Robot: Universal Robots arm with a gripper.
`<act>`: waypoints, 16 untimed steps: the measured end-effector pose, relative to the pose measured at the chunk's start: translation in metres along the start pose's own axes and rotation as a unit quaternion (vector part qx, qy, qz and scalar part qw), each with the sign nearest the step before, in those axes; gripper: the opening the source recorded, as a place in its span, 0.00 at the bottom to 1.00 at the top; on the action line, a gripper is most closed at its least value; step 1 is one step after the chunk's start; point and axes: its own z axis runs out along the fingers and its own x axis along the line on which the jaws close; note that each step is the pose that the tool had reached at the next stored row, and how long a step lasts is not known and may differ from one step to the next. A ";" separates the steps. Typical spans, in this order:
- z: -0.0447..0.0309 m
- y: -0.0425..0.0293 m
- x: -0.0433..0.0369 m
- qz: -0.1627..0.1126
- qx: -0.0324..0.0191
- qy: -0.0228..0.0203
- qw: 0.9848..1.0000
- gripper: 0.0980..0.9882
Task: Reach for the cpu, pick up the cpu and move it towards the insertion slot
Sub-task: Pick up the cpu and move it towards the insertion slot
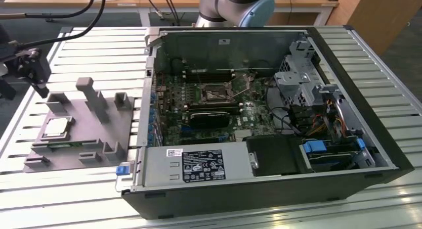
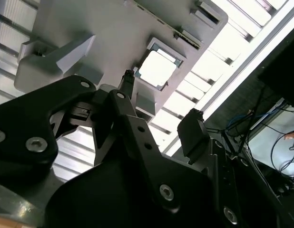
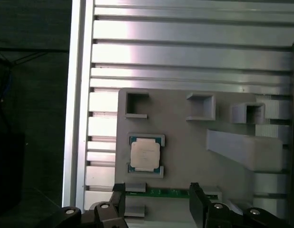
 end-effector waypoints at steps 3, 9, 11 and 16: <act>0.0056 -0.0002 -0.0001 0.004 0.000 0.000 1.000 0.62; 0.0164 -0.0006 -0.0002 0.005 0.000 0.000 1.000 0.62; 0.0201 -0.0012 -0.0002 0.006 0.000 0.000 1.000 0.63; 0.0291 -0.0022 -0.0002 0.006 0.000 0.000 1.000 0.70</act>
